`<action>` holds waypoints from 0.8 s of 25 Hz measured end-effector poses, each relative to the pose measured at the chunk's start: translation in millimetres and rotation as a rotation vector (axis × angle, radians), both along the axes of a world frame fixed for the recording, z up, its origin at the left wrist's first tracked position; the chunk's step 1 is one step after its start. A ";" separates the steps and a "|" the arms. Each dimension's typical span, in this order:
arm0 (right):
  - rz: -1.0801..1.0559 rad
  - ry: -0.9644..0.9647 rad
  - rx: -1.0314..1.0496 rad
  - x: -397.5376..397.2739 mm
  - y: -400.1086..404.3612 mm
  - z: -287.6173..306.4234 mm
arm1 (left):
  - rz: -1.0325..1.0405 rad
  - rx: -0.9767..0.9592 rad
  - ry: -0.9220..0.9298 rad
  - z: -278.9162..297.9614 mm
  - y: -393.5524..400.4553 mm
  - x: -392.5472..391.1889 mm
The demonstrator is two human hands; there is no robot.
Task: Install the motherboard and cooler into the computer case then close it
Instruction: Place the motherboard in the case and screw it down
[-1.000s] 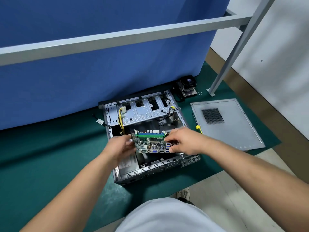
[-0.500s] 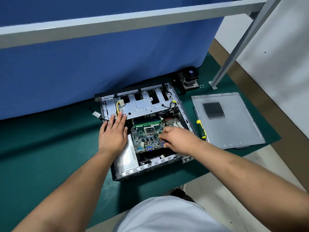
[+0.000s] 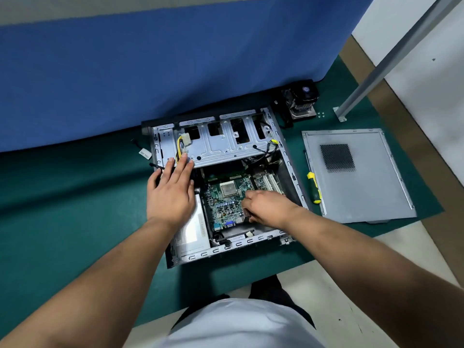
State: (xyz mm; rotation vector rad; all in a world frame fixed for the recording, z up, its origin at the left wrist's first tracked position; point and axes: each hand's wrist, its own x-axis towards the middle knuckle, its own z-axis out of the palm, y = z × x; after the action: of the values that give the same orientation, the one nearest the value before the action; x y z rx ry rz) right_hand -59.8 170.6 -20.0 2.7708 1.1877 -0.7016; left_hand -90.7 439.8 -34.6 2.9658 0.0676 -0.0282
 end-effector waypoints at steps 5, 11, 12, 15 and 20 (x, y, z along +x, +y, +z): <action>0.051 0.076 -0.085 9.8 3.8 -27.5 | 0.001 0.027 -0.014 -1.7 -0.8 0.2; 0.084 0.236 -0.116 13.1 8.3 -42.7 | 0.007 0.034 -0.040 -4.7 -0.2 1.1; 0.081 0.272 -0.127 12.9 7.8 -44.2 | 0.009 0.034 -0.044 -4.9 -0.2 1.2; 0.050 0.387 -0.152 8.8 6.1 -47.0 | 0.008 0.036 -0.049 -5.7 -0.1 0.7; -0.140 0.481 -0.129 6.7 0.2 -47.0 | 0.014 0.037 -0.055 -5.9 -0.7 1.1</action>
State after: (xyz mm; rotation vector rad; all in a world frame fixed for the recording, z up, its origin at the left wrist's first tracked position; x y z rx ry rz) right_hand -53.1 170.9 -67.0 2.6741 0.9593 -1.4645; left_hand -89.6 439.1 -40.5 3.0008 0.0824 0.0569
